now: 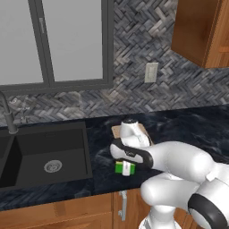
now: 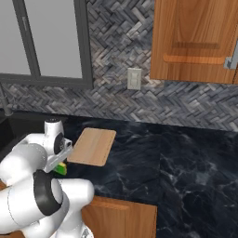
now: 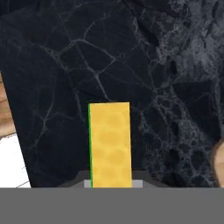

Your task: Pick up the sponge from the counter and clean the cutting board by briefly scrubbing or pressing down on the cutting board. Once finished, release the sponge.

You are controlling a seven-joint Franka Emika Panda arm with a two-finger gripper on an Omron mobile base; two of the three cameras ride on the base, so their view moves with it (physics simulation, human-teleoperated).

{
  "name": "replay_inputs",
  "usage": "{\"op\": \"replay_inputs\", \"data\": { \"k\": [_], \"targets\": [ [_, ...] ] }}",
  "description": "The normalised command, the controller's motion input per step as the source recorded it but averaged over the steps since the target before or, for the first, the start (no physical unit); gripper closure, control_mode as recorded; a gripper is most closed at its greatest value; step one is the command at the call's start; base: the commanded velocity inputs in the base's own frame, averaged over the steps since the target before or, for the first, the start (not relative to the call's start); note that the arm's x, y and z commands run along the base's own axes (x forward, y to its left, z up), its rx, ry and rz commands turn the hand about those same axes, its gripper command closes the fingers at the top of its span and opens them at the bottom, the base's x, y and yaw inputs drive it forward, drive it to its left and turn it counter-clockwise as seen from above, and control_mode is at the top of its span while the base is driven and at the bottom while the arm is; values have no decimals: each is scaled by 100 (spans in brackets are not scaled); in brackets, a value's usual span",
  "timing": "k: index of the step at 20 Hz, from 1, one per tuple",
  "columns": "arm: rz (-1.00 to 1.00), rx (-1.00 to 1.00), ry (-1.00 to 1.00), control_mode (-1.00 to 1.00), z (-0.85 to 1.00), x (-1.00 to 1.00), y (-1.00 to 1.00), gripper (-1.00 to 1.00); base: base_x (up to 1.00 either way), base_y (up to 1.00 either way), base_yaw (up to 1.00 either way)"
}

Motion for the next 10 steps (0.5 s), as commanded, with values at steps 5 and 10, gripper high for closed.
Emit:
{"op": "replay_inputs", "data": {
  "k": [5, 10],
  "targets": [
    [0, 0, 20, -100, 0, -30, 39, 100, 0, 0, 0],
    [0, 0, 1, -100, -2, -7, 22, -100, 0, 0, 0]
  ]
}}
